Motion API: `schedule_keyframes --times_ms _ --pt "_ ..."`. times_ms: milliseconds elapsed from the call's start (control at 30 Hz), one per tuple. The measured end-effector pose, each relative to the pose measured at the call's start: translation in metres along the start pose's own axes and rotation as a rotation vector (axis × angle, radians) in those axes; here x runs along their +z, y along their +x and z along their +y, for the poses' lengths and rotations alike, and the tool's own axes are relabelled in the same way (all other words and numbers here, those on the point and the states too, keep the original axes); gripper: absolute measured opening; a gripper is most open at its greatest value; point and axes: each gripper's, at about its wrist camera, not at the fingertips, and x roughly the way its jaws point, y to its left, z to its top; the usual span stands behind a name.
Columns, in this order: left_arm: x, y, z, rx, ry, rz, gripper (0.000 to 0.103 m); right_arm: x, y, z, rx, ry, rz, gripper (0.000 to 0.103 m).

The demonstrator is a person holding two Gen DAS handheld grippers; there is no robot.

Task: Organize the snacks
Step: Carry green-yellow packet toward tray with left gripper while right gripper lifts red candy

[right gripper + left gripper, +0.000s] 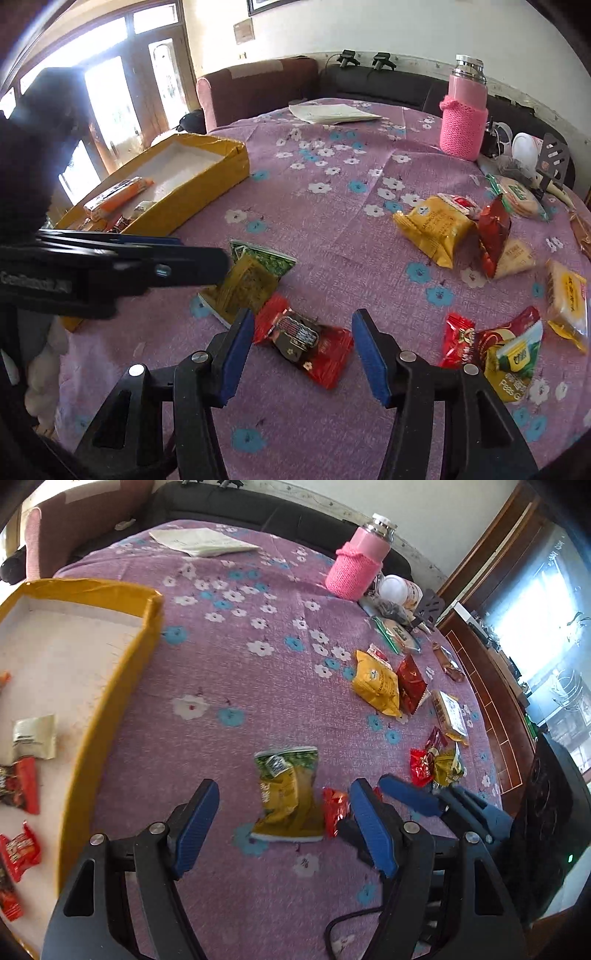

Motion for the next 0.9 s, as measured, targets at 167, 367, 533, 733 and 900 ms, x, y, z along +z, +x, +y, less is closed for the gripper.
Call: schedule_keyframes --times_ms 167,367,533,733,900 --pt "0.003 0.018 -0.003 0.017 0.041 0.031 0.072 0.0 0.003 -0.006 -0.035 -0.038 0.084 0.044" --pt "-0.003 0.026 -0.019 0.116 0.161 0.009 0.059 -0.009 -0.004 -0.003 -0.067 -0.138 0.14 0.046" --pt "-0.021 0.033 -0.042 0.238 0.34 -0.062 0.04 -0.017 0.0 -0.007 -0.058 -0.146 0.149 0.074" --pt "-0.019 0.004 -0.025 0.143 0.229 -0.115 0.034 -0.014 -0.003 -0.005 0.006 -0.119 0.138 0.043" --pt "-0.026 -0.04 -0.002 0.105 0.14 -0.191 0.034 -0.009 -0.001 -0.006 0.048 -0.065 0.128 0.006"
